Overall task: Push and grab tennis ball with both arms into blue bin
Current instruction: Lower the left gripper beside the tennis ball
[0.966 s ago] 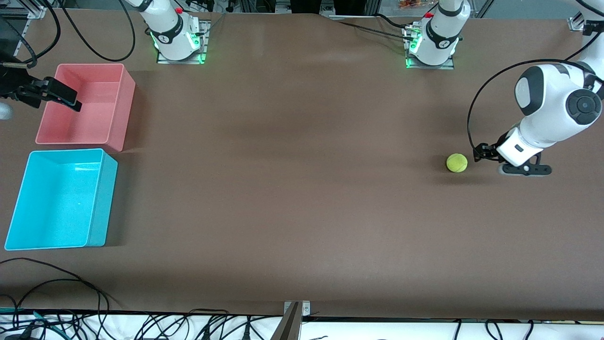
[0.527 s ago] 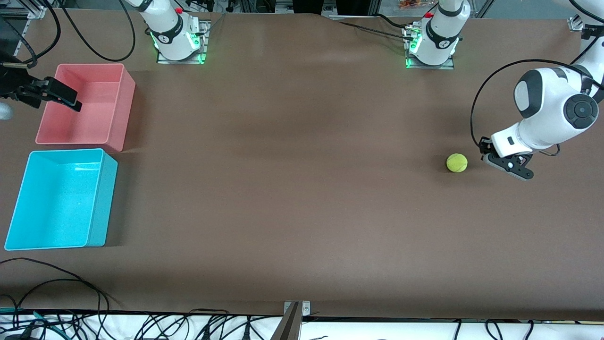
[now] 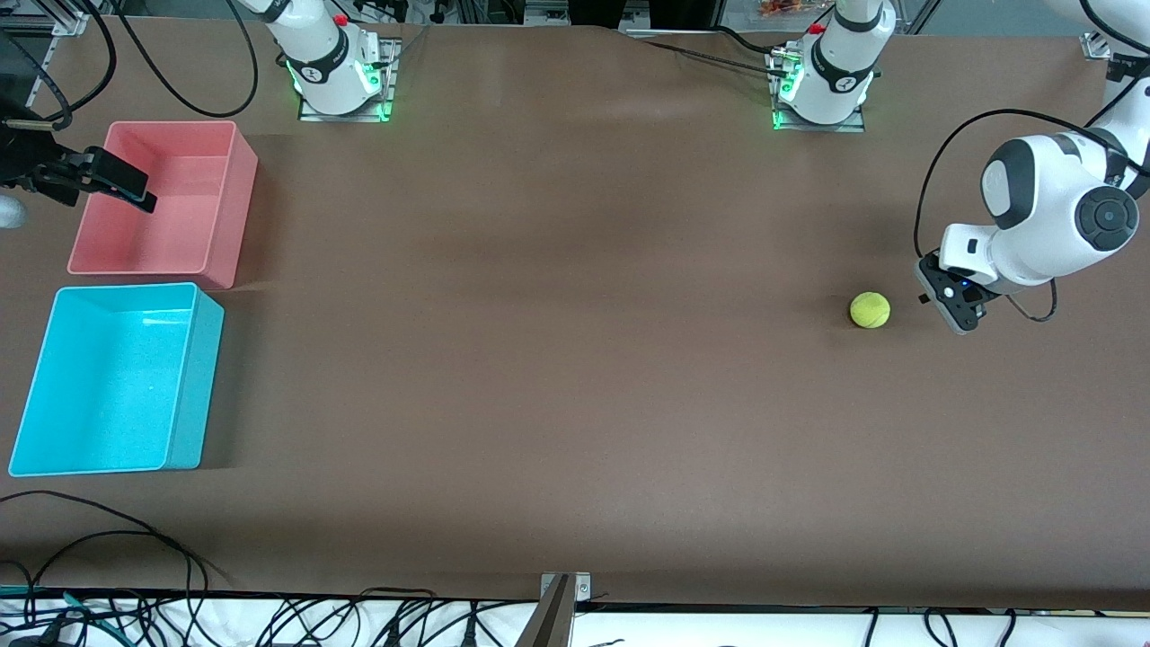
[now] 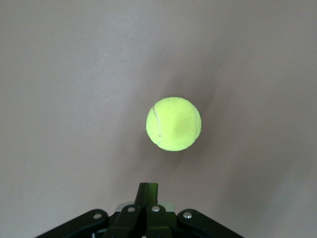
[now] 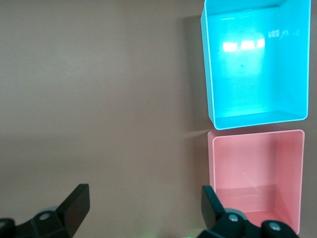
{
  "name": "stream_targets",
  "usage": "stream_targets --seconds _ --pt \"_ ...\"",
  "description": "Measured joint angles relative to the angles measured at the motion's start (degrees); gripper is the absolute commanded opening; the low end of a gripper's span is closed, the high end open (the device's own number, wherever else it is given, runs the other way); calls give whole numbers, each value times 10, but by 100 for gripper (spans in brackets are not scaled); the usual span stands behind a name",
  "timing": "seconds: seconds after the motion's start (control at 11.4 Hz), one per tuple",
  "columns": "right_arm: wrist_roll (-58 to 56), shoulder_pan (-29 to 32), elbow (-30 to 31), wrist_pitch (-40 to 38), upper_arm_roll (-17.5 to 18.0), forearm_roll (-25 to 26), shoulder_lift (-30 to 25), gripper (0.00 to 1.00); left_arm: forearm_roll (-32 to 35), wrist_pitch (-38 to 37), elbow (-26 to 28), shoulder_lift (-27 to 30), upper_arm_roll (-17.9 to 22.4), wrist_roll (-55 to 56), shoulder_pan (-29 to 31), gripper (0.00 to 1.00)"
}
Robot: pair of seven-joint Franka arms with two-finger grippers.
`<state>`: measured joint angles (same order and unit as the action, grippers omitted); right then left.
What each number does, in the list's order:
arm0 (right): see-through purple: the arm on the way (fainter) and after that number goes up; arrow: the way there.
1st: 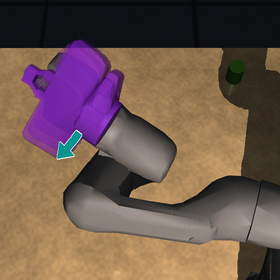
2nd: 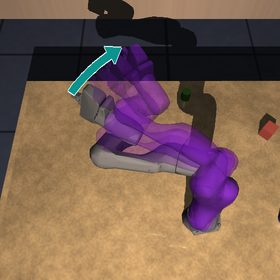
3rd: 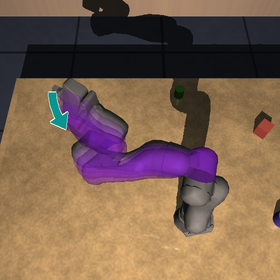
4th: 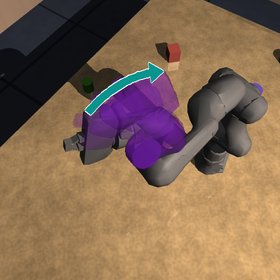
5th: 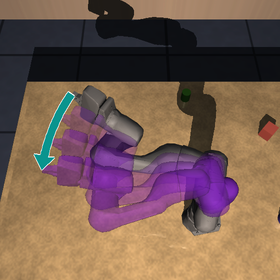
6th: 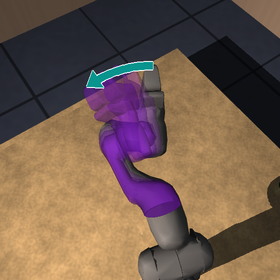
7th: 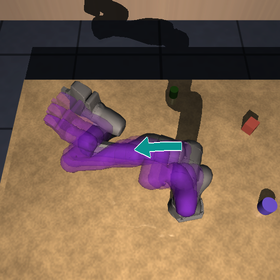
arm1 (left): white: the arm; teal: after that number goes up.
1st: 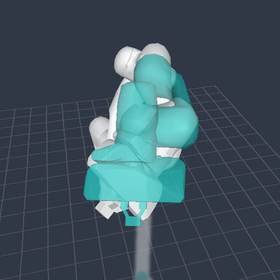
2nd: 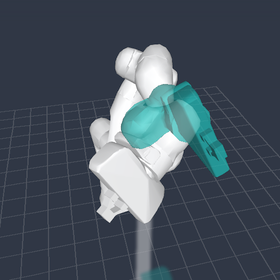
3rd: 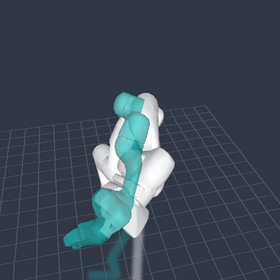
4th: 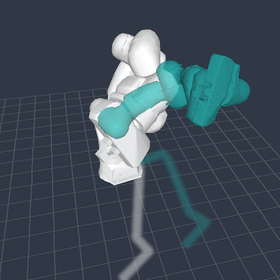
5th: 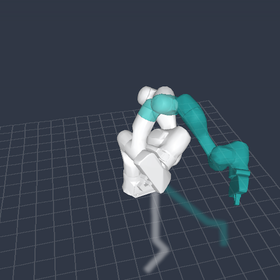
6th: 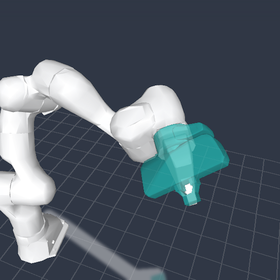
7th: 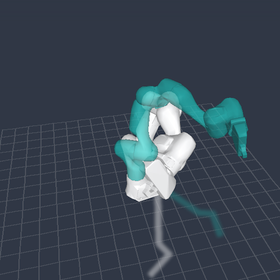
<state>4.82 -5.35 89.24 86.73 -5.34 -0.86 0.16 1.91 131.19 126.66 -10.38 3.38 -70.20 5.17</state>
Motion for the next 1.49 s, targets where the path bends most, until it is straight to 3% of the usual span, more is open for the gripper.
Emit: stream_targets --seconds 0.26,0.61,1.49 --pt "0 0 0 0 0 0 0 100 0 51 15 -15 1 -122 11 0" --pt "0 0 0 0 0 0 0 100 0 76 17 -37 1 -186 21 0" --pt "0 0 0 0 -1 0 0 100 -5 119 27 -92 0 -211 22 0"
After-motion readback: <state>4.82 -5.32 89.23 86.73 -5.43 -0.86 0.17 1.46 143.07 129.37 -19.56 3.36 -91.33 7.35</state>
